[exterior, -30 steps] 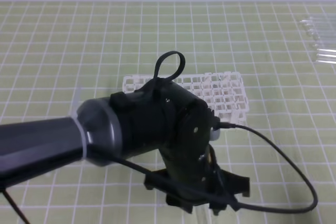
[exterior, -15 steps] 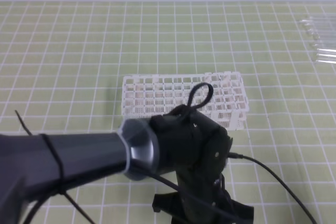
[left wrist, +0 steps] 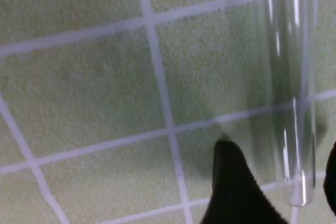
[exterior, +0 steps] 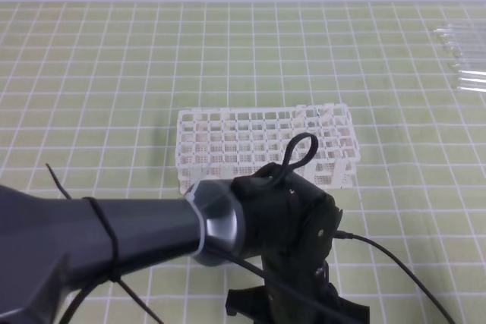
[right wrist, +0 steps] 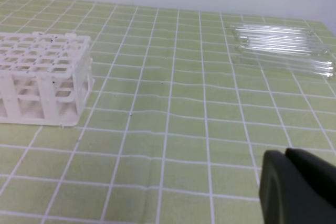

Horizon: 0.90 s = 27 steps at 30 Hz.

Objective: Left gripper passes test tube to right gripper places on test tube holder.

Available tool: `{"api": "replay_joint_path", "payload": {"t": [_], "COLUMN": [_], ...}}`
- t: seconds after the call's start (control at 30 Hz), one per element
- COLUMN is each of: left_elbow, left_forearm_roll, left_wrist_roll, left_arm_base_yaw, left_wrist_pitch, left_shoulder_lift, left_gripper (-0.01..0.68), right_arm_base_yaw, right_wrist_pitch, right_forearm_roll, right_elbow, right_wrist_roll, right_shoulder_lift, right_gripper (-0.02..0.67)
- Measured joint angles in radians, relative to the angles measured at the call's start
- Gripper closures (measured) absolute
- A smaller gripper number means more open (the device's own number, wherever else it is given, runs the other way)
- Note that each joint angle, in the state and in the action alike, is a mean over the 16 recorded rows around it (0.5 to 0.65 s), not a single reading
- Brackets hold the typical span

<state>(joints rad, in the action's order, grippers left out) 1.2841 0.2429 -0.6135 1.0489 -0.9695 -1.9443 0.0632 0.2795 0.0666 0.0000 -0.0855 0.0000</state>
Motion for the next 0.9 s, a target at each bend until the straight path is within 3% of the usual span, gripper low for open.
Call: {"api": "replay_joint_path", "payload": {"t": [0.5,0.9], "left_elbow": [0.0,-0.074], "left_forearm_roll": [-0.034,-0.27], "left_wrist_roll": [0.023,0.045], "left_arm_base_yaw": [0.001,0.025], "left_wrist_pitch": [0.0,0.07], "left_shoulder_lift": [0.034,0.241], "left_gripper": [0.664,0.665], "right_arm_base_yaw": [0.0,0.0], "right_wrist_pitch": [0.0,0.0], "right_forearm_roll": [0.0,0.0], "right_elbow": [0.0,0.0], "right_wrist_roll": [-0.002,-0.002], "right_shoulder_lift": [0.0,0.0], "right_gripper": [0.651,0.651]}}
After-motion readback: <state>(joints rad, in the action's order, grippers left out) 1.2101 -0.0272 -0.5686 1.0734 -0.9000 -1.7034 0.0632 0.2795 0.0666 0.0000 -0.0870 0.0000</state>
